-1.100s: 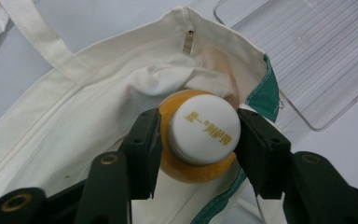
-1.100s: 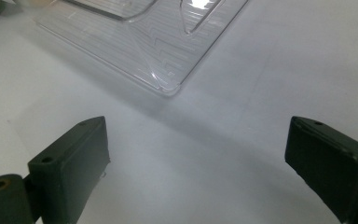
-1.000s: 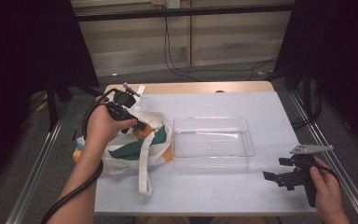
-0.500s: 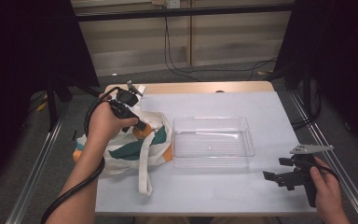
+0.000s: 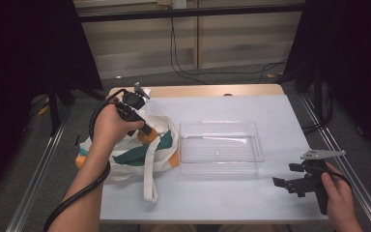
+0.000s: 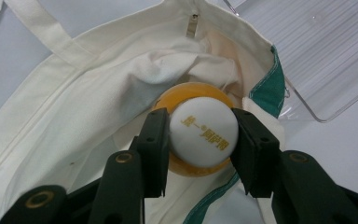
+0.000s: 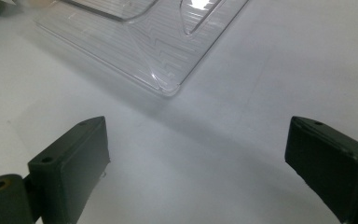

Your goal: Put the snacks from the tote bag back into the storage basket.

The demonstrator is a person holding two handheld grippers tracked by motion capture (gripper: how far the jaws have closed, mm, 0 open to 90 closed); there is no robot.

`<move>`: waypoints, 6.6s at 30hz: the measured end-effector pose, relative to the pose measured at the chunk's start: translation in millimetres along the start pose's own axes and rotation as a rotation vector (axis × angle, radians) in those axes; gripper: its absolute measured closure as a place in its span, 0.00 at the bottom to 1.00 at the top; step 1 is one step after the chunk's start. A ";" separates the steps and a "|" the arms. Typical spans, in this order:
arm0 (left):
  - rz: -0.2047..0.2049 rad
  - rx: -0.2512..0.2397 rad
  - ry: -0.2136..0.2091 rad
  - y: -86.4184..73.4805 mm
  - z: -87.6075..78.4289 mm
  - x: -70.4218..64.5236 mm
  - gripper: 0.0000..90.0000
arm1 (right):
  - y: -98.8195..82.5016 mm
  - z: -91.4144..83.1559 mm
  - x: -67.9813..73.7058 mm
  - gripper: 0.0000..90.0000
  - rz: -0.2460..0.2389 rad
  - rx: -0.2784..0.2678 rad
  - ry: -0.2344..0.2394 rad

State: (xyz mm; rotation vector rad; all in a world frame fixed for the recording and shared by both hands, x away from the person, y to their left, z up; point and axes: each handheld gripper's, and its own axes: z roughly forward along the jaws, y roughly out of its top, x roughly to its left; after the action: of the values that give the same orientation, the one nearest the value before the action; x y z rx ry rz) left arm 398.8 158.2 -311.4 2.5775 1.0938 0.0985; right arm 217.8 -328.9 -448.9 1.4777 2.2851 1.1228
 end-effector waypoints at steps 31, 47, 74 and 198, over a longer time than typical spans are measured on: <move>-0.022 0.069 0.018 15.3 -28.2 -4.6 0.66 | 0.4 1.7 -0.7 0.07 0.004 0.001 0.004; -0.036 0.056 0.040 26.1 -73.7 -7.8 0.66 | 0.6 1.8 -0.6 0.07 0.005 0.000 0.006; -0.032 0.051 0.048 47.1 -118.7 -12.5 0.66 | 0.3 2.4 -0.9 0.07 0.012 -0.002 0.007; 0.131 0.133 -0.102 93.7 -69.8 -107.8 0.66 | 1.0 -3.9 -4.0 0.07 0.041 -0.031 0.004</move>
State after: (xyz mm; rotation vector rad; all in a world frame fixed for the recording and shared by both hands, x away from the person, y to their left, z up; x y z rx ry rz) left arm 374.0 40.7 -207.2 2.7372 0.9240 -0.0765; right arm 218.4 -334.0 -446.4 1.5187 2.2390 1.1684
